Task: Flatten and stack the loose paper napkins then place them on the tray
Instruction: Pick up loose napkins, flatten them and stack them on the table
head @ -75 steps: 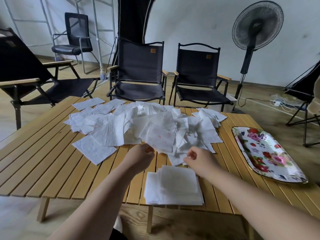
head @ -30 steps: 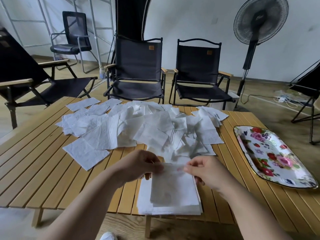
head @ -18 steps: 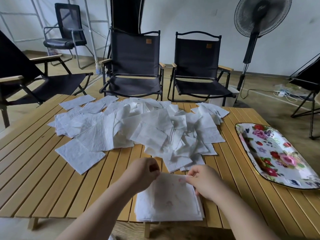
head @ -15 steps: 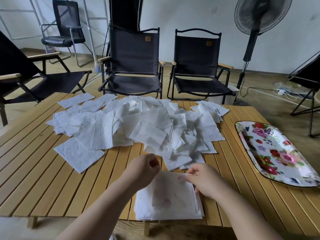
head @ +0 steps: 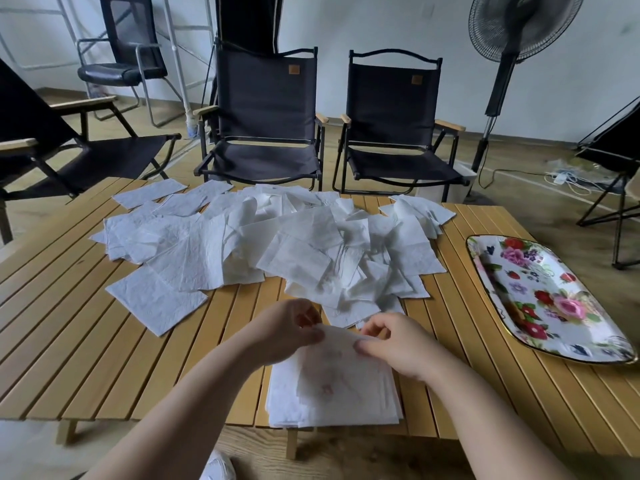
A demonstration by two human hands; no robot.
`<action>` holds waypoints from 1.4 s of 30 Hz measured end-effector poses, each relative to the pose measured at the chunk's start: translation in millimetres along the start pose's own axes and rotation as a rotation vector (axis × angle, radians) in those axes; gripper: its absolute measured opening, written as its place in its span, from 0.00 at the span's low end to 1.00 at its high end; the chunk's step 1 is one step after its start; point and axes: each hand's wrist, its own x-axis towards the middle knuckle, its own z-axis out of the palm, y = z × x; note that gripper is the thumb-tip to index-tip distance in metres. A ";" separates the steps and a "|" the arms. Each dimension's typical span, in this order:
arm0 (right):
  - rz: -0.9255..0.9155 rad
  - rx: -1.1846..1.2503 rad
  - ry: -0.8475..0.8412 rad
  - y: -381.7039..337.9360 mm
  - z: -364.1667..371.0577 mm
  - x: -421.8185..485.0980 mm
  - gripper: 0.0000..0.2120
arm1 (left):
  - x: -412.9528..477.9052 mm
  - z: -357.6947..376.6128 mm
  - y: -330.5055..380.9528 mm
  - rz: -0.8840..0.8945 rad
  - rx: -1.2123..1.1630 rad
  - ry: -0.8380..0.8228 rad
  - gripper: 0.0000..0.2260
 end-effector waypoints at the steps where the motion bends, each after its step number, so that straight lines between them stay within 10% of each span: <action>1: -0.010 0.019 -0.008 -0.2 -1.1 -0.4 0.05 | -1.9 -1.4 1.4 -0.003 -0.057 -0.010 0.03; 14: 0.046 0.473 -0.124 -2.7 -18.4 -18.1 0.11 | -23.9 -16.3 9.7 -0.187 -0.433 -0.177 0.08; 26: 0.098 -0.058 0.113 -16.0 16.4 -5.6 0.06 | -13.5 -12.7 -4.1 -0.245 0.203 -0.155 0.14; 30: -0.160 -0.099 0.393 -30.1 24.1 20.5 0.11 | -2.9 -41.8 -20.6 -0.245 0.111 0.085 0.11; 38: -0.211 -0.363 0.136 -67.5 65.5 63.2 0.19 | -7.2 -73.6 -57.7 -0.309 -0.027 0.277 0.06; 42: -0.278 -0.275 0.445 -69.3 59.6 67.9 0.13 | -8.2 -79.9 -60.9 -0.286 -0.016 0.314 0.03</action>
